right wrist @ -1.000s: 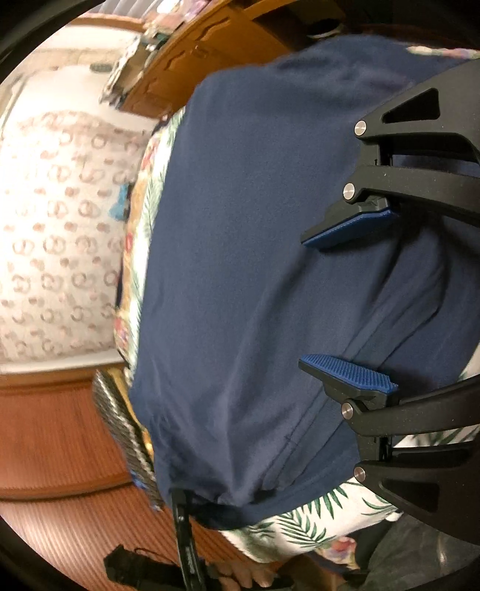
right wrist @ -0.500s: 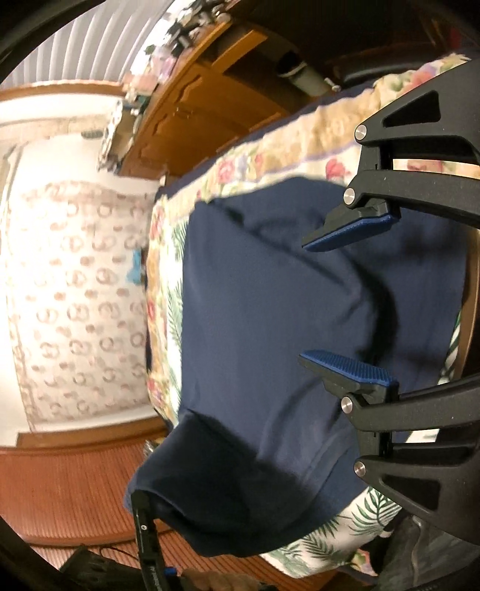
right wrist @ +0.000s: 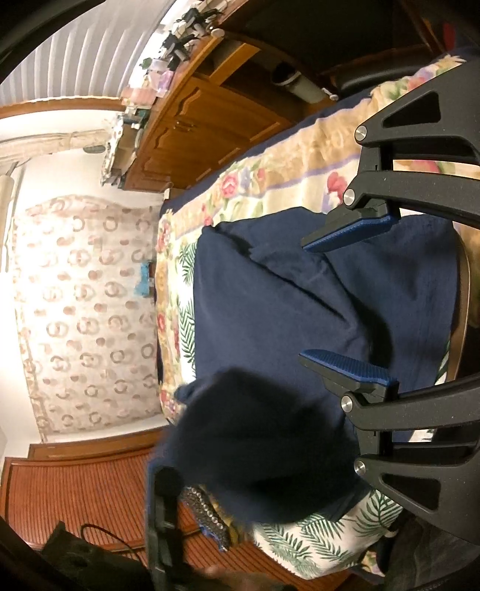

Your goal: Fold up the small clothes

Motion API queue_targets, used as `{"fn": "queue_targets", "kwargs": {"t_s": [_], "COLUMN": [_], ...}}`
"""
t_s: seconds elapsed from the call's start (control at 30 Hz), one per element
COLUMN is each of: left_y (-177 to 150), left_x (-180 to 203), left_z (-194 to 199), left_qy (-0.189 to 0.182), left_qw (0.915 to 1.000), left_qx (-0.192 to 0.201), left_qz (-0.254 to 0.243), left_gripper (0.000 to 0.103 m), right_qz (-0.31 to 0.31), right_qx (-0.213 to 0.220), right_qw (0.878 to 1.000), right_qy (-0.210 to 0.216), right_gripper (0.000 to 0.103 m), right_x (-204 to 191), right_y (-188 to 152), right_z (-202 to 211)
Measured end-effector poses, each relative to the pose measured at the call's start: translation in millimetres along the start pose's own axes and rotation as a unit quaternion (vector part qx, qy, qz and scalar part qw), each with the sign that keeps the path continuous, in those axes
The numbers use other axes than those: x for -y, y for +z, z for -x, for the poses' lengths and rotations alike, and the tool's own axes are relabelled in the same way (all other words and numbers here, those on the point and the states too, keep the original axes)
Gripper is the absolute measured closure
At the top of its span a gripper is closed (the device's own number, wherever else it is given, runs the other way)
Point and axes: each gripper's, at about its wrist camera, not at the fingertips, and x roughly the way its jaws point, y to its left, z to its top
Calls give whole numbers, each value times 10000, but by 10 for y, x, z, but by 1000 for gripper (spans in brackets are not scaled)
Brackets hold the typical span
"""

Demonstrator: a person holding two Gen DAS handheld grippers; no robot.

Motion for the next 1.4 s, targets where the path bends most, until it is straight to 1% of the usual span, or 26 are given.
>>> {"fn": "queue_targets", "kwargs": {"t_s": [0.07,0.17,0.27,0.4,0.47,0.6,0.83,0.97,1.2,1.4], "left_y": [-51,-147,-296,-493,-593,-775,-1001,-1087,-1165,-1203], "left_x": [-42,-154,-318,-528,-617,-743,-893,-950,-1043,-1142], "left_z": [51,111,173,197,206,205,265,323,473,600], "left_qy": [91,274,470,581,718,929,1111,1270,1387,1555], "left_qw": [9999,9993,9979,9955,9934,9895,9837,9811,9772,9727], "left_qx": [20,74,84,72,54,19,42,59,198,337], "left_qz": [93,237,438,746,891,1102,1410,1457,1593,1688], "left_gripper": [54,52,52,52,52,52,52,52,52,52], "right_qz": [-17,8,74,233,304,448,731,855,1275,1493], "right_qx": [-10,-42,-89,-173,-230,-343,-441,-453,-463,-618], "right_qw": [10000,9999,9998,9991,9987,9978,9954,9938,9870,9801], "right_qy": [33,100,184,298,347,360,429,550,863,1150], "right_gripper": [47,47,47,47,47,47,47,47,47,47], "right_x": [2,-29,-102,-226,-270,-361,-526,-668,-1052,-1302], "right_y": [8,30,60,116,139,183,293,370,540,629], "right_z": [-13,-50,-122,-257,-337,-490,-667,-755,-919,-1106]}}
